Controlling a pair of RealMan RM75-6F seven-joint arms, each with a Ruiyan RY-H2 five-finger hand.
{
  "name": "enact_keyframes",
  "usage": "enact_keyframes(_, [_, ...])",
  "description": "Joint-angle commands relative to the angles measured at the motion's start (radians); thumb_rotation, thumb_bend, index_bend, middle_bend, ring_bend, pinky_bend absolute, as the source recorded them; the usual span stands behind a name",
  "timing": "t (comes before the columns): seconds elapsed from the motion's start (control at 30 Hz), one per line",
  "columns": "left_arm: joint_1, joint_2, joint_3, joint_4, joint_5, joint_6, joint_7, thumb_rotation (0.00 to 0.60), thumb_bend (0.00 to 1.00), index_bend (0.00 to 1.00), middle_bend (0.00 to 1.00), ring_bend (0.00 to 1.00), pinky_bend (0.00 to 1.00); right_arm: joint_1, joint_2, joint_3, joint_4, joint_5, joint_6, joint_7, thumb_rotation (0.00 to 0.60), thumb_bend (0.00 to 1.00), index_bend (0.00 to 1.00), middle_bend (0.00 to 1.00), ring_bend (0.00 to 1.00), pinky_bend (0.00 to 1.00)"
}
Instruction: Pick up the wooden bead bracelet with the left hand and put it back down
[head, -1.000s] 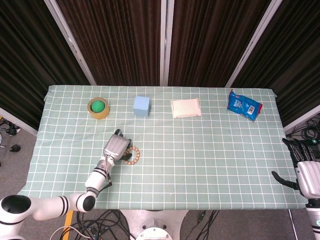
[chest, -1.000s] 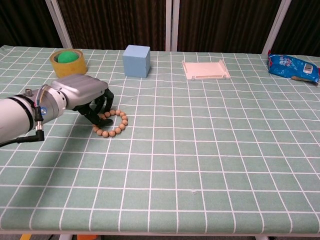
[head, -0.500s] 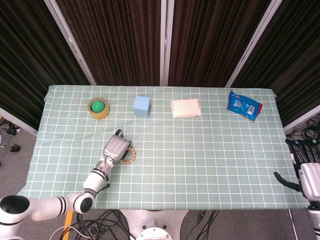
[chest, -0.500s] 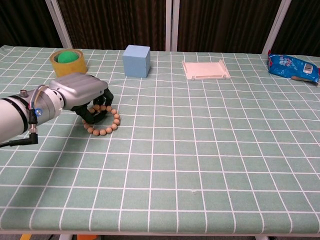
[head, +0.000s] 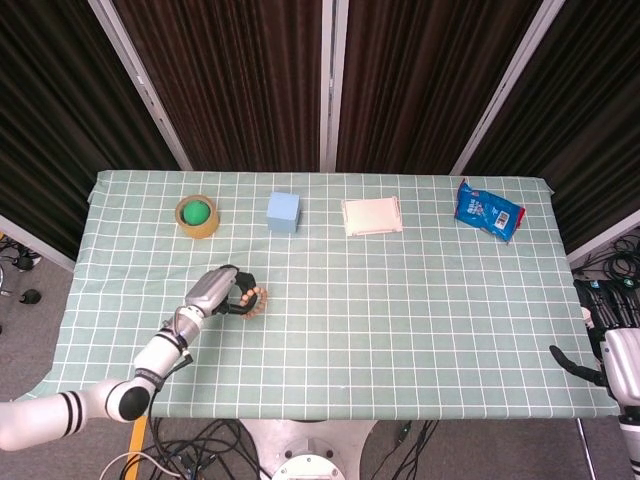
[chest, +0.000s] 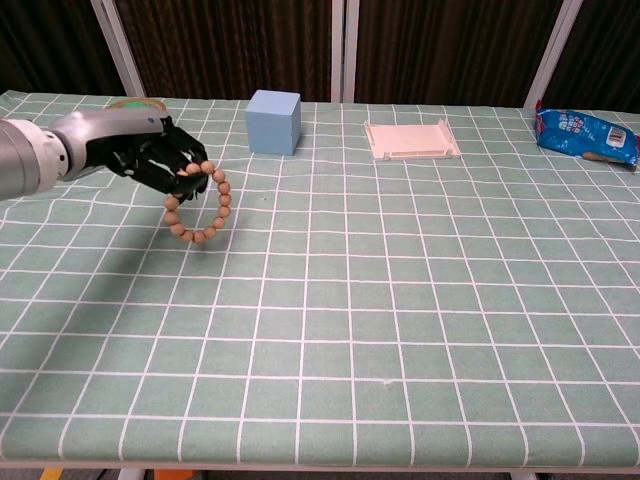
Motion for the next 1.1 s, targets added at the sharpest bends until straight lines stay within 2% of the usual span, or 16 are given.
enact_keyframes(0.03, [0.066, 0.116, -0.119, -0.092, 0.032, -0.24, -0.387, 0.441, 0.49, 0.56, 0.66, 0.4, 0.17, 0.0, 0.0, 0.0, -0.002, -0.002, 0.001, -0.002, 0.6, 0.11, 0.06, 0.14, 0.0, 0.0])
enact_keyframes(0.2, [0.128, 0.11, -0.219, -0.091, 0.114, -0.372, -0.65, 0.381, 0.5, 0.56, 0.66, 0.4, 0.18, 0.002, 0.001, 0.001, -0.009, -0.006, -0.002, -0.01, 0.6, 0.11, 0.06, 0.14, 0.0, 0.0])
enact_keyframes(0.3, [0.159, 0.09, -0.255, -0.079, 0.179, -0.386, -0.734, 0.351, 0.51, 0.56, 0.66, 0.4, 0.19, 0.003, 0.002, 0.001, -0.013, -0.006, -0.002, -0.014, 0.6, 0.11, 0.06, 0.14, 0.0, 0.0])
enact_keyframes(0.5, [0.207, 0.062, -0.321, -0.079, 0.269, -0.408, -0.93, 0.341, 0.52, 0.56, 0.66, 0.4, 0.18, 0.003, 0.004, 0.002, -0.02, -0.007, -0.001, -0.023, 0.6, 0.11, 0.06, 0.14, 0.0, 0.0])
enact_keyframes(0.77, [0.227, 0.046, -0.323, -0.071, 0.384, -0.38, -1.148, 0.293, 0.52, 0.56, 0.66, 0.42, 0.18, 0.002, 0.005, 0.002, -0.026, -0.008, -0.002, -0.027, 0.6, 0.11, 0.06, 0.14, 0.0, 0.0])
enact_keyframes(0.83, [0.225, 0.053, -0.32, -0.075, 0.398, -0.386, -1.221, 0.262, 0.51, 0.56, 0.67, 0.43, 0.18, 0.002, 0.005, 0.002, -0.027, -0.009, -0.002, -0.027, 0.6, 0.11, 0.06, 0.14, 0.0, 0.0])
enact_keyframes(0.93, [0.219, 0.066, -0.312, -0.08, 0.419, -0.388, -1.314, 0.207, 0.45, 0.57, 0.68, 0.48, 0.18, 0.002, 0.006, 0.002, -0.027, -0.011, 0.0, -0.026, 0.6, 0.11, 0.06, 0.14, 0.0, 0.0])
enact_keyframes(1.1, [0.211, 0.101, -0.31, -0.117, 0.438, -0.41, -1.498, 0.19, 0.42, 0.6, 0.72, 0.55, 0.18, 0.002, 0.007, 0.002, -0.027, -0.014, 0.002, -0.025, 0.6, 0.11, 0.06, 0.14, 0.0, 0.0])
